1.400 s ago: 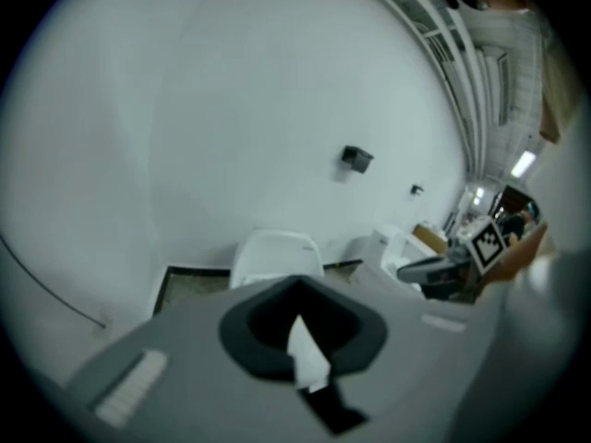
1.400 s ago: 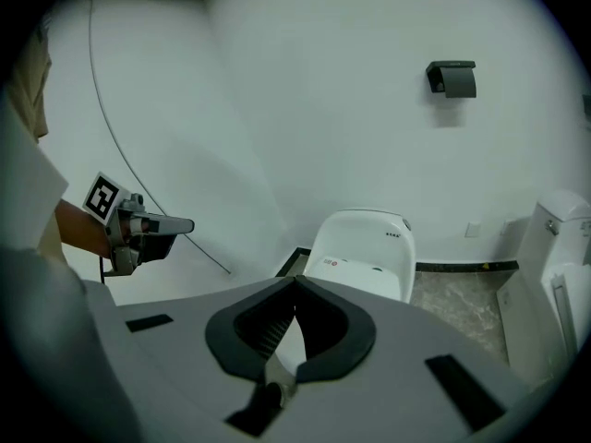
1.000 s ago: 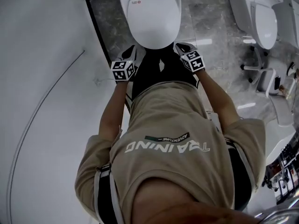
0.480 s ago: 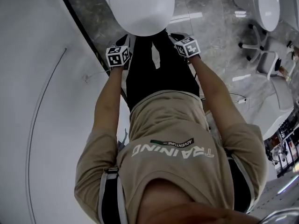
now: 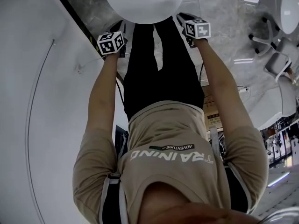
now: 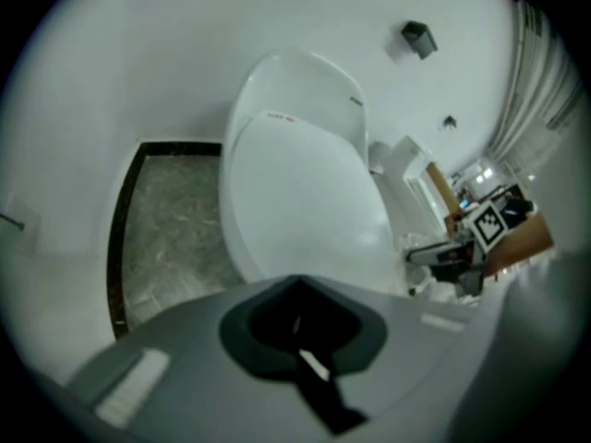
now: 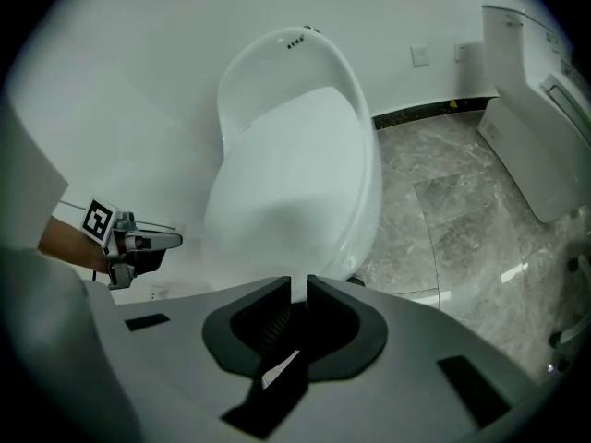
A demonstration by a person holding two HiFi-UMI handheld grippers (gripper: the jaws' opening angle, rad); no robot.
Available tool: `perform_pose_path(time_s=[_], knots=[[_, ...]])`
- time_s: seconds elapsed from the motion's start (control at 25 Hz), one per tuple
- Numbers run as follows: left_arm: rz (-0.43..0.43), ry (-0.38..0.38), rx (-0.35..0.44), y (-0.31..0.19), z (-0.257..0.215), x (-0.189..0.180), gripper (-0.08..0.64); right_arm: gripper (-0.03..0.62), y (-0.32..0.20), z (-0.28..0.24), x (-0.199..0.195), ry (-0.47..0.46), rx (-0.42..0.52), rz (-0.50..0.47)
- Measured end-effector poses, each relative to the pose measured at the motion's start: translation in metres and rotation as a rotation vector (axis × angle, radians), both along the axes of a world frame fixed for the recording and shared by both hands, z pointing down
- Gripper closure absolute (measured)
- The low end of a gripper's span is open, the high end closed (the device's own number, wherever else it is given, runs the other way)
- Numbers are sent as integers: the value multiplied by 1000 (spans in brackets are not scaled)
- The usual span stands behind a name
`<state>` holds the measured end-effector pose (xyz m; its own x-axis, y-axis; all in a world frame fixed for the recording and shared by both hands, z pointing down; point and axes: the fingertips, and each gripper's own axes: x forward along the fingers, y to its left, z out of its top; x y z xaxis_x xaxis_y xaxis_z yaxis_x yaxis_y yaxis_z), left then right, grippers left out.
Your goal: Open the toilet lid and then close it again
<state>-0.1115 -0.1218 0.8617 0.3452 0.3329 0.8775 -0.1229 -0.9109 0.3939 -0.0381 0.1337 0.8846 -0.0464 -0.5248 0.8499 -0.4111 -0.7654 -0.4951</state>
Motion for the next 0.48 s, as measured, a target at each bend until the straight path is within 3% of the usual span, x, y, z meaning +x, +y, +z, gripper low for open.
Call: perform_pose_path(time_s=[0.12, 0.2, 0.24, 0.36, 0.48], knots=[[-38, -71, 28, -7, 26, -4, 555, 572, 3, 16, 4, -14, 12, 13], [-85, -84, 10, -13, 32, -3, 555, 460, -2, 19, 2, -39, 38, 22], [-104, -80, -5, -14, 32, 0, 555, 445, -4, 19, 2, -48, 48, 24], [-141, -82, -65, -13, 36, 4, 555, 445, -8, 18, 0, -58, 58, 20], [-169, -107, -69, -19, 39, 5, 555, 445, -10, 21, -2, -66, 57, 21]])
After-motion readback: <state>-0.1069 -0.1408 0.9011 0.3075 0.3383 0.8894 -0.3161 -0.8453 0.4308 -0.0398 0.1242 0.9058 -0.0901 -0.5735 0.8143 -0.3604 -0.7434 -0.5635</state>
